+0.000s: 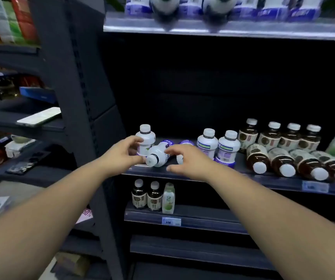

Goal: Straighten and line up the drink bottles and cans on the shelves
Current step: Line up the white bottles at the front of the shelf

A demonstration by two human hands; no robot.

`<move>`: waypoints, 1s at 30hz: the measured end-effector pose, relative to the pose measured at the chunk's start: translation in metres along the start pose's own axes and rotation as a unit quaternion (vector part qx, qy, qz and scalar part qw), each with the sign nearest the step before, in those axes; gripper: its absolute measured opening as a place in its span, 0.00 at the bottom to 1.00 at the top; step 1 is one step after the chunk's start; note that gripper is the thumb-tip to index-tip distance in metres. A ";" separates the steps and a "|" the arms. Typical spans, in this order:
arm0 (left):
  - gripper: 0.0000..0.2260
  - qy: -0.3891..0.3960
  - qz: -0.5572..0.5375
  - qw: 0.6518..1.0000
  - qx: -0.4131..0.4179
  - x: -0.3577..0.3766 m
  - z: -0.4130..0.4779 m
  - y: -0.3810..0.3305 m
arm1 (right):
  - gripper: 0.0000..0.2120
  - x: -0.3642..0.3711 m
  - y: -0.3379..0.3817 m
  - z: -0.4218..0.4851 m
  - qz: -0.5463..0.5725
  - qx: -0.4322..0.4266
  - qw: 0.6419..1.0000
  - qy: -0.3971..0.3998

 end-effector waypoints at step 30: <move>0.37 -0.036 -0.140 0.989 -0.030 0.004 0.137 0.097 | 0.29 0.028 -0.015 0.117 -0.100 0.079 0.986 -0.102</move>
Point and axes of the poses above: each hand's wrist, its own z-axis towards the middle knuckle, its own x-axis out of the palm, y = z × x, the point moved 3 cm from there along z, towards the middle knuckle, and after that the axes turned 5 degrees about x, right-handed, at the moved point
